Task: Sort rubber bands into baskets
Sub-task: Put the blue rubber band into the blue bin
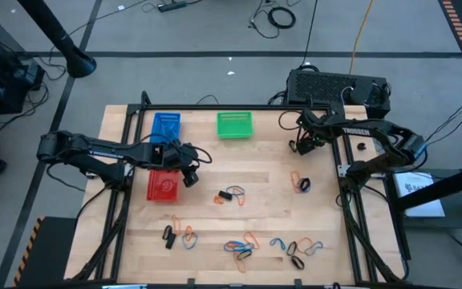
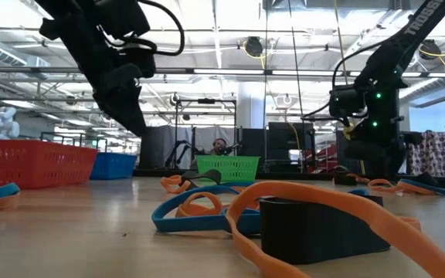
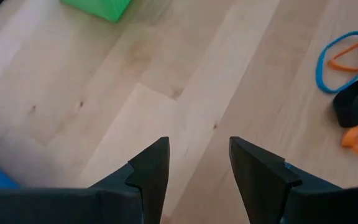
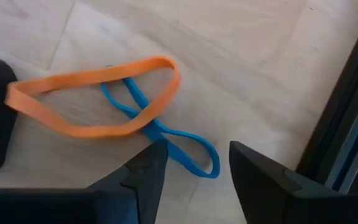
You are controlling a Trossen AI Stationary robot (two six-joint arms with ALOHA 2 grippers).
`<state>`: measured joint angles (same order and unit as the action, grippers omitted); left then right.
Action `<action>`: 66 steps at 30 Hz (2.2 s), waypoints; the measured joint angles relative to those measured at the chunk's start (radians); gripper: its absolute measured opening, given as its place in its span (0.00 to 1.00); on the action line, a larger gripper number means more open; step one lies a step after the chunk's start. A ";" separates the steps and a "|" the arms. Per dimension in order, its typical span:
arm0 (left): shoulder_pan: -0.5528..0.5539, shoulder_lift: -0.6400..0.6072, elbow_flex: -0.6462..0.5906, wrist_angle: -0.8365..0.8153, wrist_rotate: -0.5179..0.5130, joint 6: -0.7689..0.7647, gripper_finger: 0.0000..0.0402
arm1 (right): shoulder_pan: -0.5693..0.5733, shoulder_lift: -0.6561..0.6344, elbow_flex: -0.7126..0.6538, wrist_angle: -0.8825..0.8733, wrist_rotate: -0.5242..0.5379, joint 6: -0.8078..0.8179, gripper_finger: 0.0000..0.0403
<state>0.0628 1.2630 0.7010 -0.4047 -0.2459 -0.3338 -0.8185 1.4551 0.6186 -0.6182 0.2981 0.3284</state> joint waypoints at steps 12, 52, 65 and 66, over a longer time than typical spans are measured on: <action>0.000 0.000 0.000 0.010 0.002 0.033 0.44 | 0.005 0.023 0.011 -0.054 -0.071 0.001 0.18; -0.330 0.274 -0.177 1.170 0.195 0.366 0.44 | 0.778 -0.378 0.037 0.415 -0.345 0.184 0.00; -0.427 0.508 -0.025 1.322 0.189 0.670 0.44 | 1.188 0.036 0.037 0.959 -0.165 0.159 0.00; -0.432 0.517 -0.015 1.323 0.189 0.688 0.44 | 1.205 0.061 0.037 0.991 -0.164 0.158 0.00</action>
<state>-0.3688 1.7802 0.6861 0.9184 -0.0568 0.3544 0.3865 1.5163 0.6559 0.3728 0.1342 0.4866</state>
